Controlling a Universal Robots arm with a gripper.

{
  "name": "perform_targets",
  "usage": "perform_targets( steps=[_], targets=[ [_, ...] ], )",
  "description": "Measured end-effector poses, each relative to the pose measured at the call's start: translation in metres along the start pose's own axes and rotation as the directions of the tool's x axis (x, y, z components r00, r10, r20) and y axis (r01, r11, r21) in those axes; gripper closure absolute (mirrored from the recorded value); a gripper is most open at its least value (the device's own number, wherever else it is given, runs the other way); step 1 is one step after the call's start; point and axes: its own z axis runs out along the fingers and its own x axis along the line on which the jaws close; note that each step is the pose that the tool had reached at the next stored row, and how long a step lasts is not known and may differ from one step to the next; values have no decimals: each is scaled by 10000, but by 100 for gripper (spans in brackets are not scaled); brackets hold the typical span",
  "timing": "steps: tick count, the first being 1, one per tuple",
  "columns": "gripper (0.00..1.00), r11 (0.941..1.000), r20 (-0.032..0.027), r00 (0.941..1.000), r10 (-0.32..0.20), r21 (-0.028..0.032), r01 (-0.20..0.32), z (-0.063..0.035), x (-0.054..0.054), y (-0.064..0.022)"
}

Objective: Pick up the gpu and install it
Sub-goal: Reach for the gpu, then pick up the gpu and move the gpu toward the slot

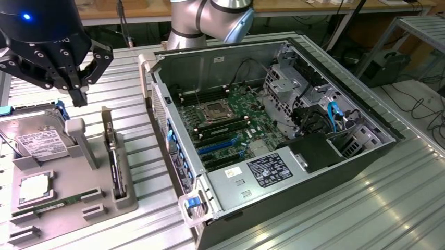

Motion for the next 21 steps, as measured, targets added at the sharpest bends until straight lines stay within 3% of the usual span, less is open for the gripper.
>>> perform_targets(
  steps=[5,21],
  targets=[
    [89,10000,-23,10000,8,2,-8,2,-22,-41],
    [89,10000,-24,10000,8,2,-8,3,-22,-43]
  ],
)
